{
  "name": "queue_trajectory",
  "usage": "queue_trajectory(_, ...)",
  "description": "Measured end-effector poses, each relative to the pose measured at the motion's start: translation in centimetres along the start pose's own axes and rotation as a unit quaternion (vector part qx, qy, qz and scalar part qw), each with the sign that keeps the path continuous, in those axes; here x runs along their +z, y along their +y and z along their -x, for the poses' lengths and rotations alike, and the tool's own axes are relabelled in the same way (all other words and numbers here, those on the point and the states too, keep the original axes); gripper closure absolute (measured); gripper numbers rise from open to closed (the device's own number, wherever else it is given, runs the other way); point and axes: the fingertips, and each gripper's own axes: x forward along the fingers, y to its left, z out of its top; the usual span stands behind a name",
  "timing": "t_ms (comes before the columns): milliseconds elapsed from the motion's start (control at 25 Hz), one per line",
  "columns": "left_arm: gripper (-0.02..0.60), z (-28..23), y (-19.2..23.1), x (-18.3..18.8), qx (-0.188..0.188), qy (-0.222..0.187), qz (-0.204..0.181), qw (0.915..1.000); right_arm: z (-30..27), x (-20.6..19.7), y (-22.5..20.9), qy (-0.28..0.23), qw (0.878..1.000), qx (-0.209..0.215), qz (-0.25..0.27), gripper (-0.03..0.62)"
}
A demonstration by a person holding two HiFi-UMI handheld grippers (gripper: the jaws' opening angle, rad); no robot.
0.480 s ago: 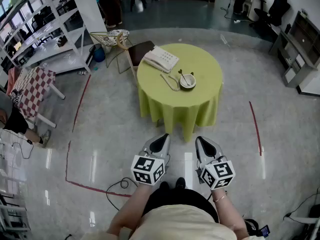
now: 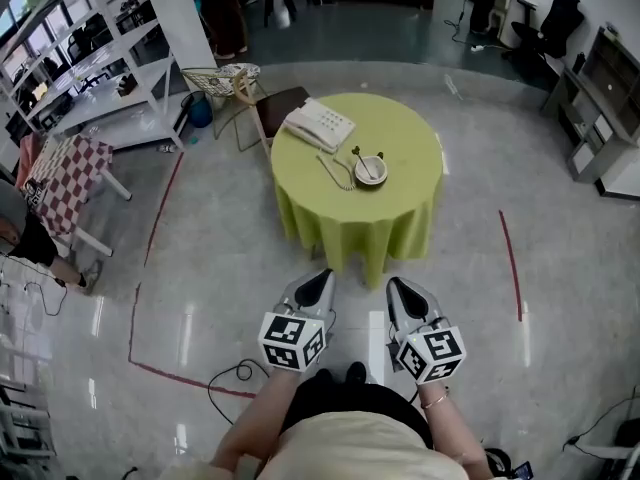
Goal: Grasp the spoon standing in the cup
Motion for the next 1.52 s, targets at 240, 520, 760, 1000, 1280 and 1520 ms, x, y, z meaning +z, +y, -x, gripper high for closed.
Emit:
queue_trajectory(240,0.554,-1.0,0.2,0.5,0.005,-0.001,0.004,1.0,-0.2,0.4,-1.0,-0.006,1.0,0.003,-0.006,0.595)
queue_trajectory(520,0.514,-2.4,0.3,1.1,0.011,-0.002,0.004,0.9999,-0.4,0.1,-2.5,0.001,1.0,0.002,-0.013,0.595)
queue_trajectory(760,0.485,-4.3,1.2,1.3,0.009,0.009,0.006,0.9999,-1.8,-0.2,-3.8,0.008,1.0,-0.004,-0.025,0.595)
queue_trajectory(1000,0.477,-6.8,3.9,1.8,0.005,0.011,0.028,0.9996,-4.4,-0.3,-5.3,0.02,0.999,-0.018,-0.031,0.595)
queue_trajectory(1280,0.454,-11.4,7.5,2.6,-0.009,0.022,0.026,0.9994,-9.0,0.1,-8.0,0.024,0.998,-0.04,-0.036,0.595)
queue_trajectory(1520,0.442,-15.5,10.9,3.4,-0.016,0.033,0.035,0.9987,-13.7,1.1,-9.9,0.024,0.997,-0.055,-0.04,0.595)
